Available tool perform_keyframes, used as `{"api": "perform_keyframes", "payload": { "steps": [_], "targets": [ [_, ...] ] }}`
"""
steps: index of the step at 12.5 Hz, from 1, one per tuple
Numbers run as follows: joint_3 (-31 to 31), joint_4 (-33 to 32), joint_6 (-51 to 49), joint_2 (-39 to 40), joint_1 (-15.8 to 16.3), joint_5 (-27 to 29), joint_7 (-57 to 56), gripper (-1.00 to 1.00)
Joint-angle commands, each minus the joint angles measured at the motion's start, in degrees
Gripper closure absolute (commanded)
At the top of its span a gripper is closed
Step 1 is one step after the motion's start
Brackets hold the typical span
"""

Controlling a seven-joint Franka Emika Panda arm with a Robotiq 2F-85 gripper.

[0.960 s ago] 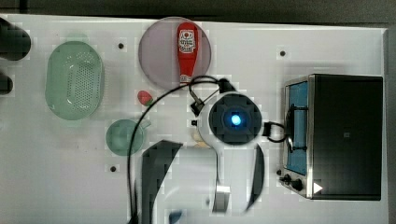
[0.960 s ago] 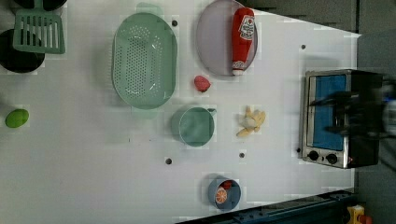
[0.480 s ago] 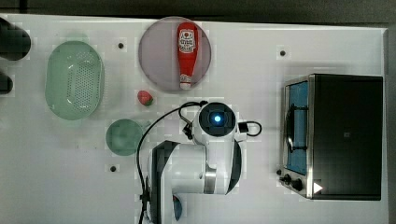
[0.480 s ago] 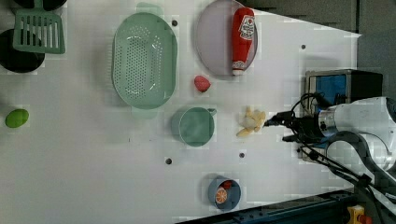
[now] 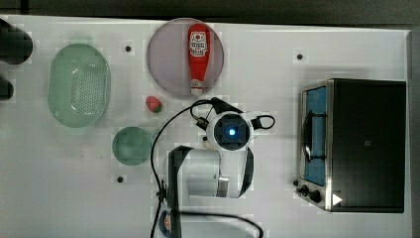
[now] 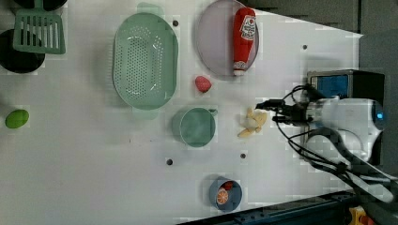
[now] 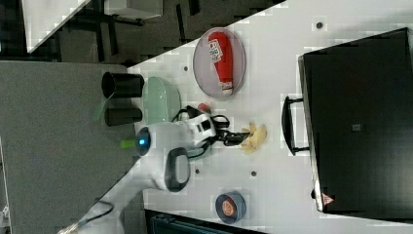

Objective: Pick Banana and place it in mug.

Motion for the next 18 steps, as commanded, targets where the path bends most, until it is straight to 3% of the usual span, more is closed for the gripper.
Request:
{"api": "perform_keyframes", "payload": {
  "steps": [1, 2, 8, 11, 18],
  "targets": [
    [-0.19, -1.40, 1.08, 3.45, -0.52, -0.62, -2.79, -1.00],
    [-0.21, -1.36, 2.42, 4.28, -0.52, -0.62, -2.69, -0.99],
    [-0.13, -1.71, 5.21, 4.38, -0.54, -0.62, -2.69, 0.42],
    [-0.16, -1.56, 3.87, -1.82, -0.53, -0.62, -2.69, 0.42],
    [-0.24, 9.10, -32.54, -22.43, -0.53, -0.65, -2.68, 0.42]
  ]
}}
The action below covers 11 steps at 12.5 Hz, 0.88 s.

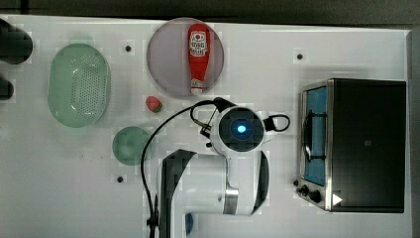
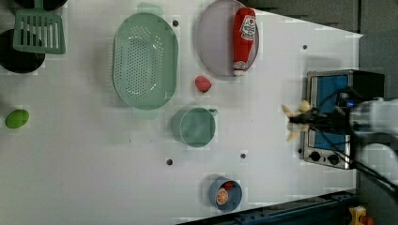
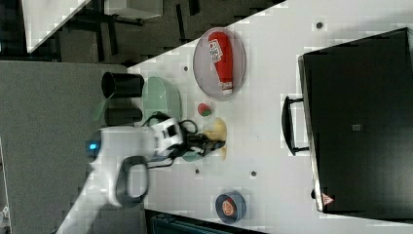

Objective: Pick Banana and place it in mug.

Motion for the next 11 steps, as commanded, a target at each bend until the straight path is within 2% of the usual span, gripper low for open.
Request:
{"api": "perform_keyframes", "payload": {
  "steps": [1, 5, 11],
  "targets": [
    [0.37, 6.89, -7.50, -4.74, 0.29, 0.88, -1.10, 0.42],
    [5.06, 8.39, -9.93, -8.94, 1.17, 0.89, -0.89, 0.42],
    [19.60, 8.37, -10.69, -7.15, 2.35, 1.20, 0.14, 0.42]
  ]
}}
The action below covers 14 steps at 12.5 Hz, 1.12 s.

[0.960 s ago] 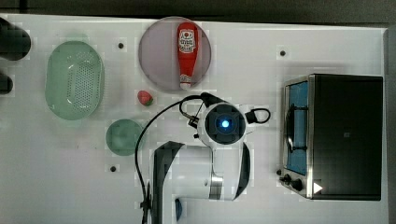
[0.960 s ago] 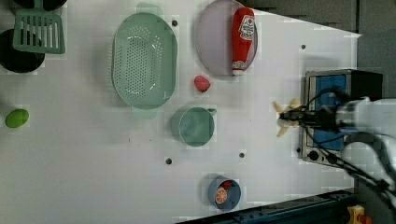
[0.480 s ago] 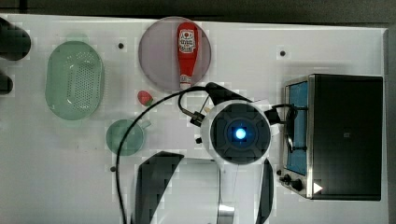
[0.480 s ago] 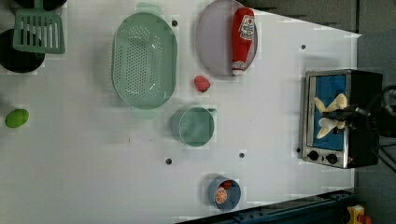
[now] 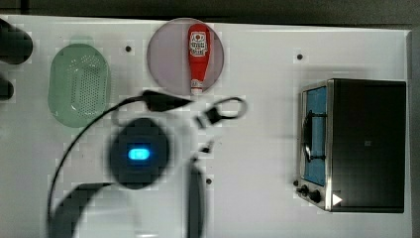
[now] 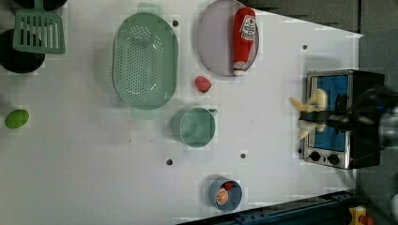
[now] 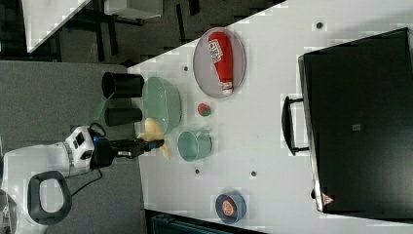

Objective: Pick Banana and place it in mug.

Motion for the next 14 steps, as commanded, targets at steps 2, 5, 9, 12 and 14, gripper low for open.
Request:
{"api": "perform_keyframes", "payload": {
  "steps": [2, 5, 9, 12, 14],
  "targets": [
    [7.26, 0.16, -0.99, 3.44, 2.73, 1.10, 8.42, 0.42],
    [11.83, -0.01, 0.00, 6.42, 2.79, 1.10, 19.78, 0.42],
    [14.35, -2.27, 9.67, 12.90, 2.80, 1.08, 27.47, 0.42],
    [14.35, -4.17, 15.97, 17.65, 2.79, 0.71, 27.91, 0.42],
    [14.14, -4.35, 17.59, 20.15, 2.77, 0.66, 29.63, 0.42]
  ]
}}
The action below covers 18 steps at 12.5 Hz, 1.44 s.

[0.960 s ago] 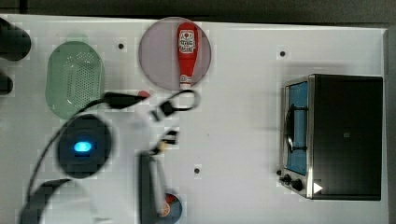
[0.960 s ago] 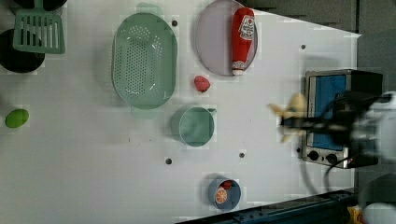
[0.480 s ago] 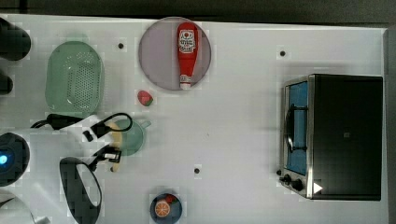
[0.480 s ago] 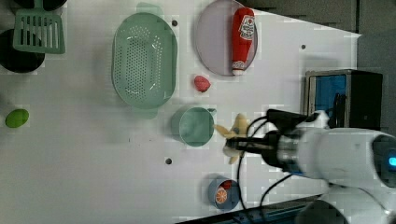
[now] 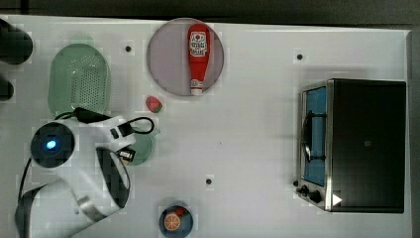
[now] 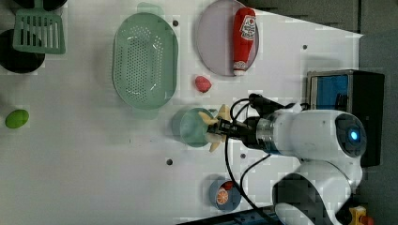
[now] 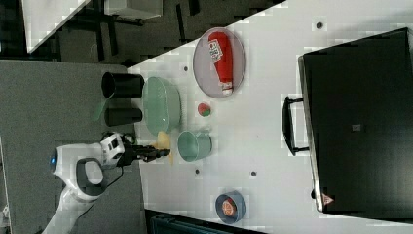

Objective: Pick Banana and place it in mug.

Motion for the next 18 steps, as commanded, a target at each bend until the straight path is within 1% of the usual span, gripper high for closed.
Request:
{"api": "perform_keyframes", "payload": {
  "steps": [1, 3, 4, 7, 8, 10, 12, 15, 18],
  "targets": [
    [0.60, -1.98, 1.49, 1.61, -1.49, 0.36, 6.69, 0.36],
    [0.51, -2.56, 2.18, 3.10, -1.49, -0.61, 10.03, -0.06],
    [0.52, -2.78, 2.66, 3.65, -1.46, -1.11, 10.23, -0.30],
    [0.09, -2.99, 5.56, 3.97, -1.50, -1.55, 10.24, -0.95],
    [-0.32, -2.48, 6.16, 3.54, -1.53, -1.54, 10.25, -1.00],
    [-1.54, -0.97, 5.22, 1.11, -2.19, -1.36, 10.27, -1.00],
    [-4.19, 1.53, -0.91, -3.92, -3.06, -1.37, 10.25, -1.00],
    [-9.37, 6.79, -11.44, -10.72, -3.43, -1.37, 10.12, -1.00],
    [-16.87, 13.11, -23.45, -15.49, -3.94, -1.35, 10.10, -1.00]
  ]
}}
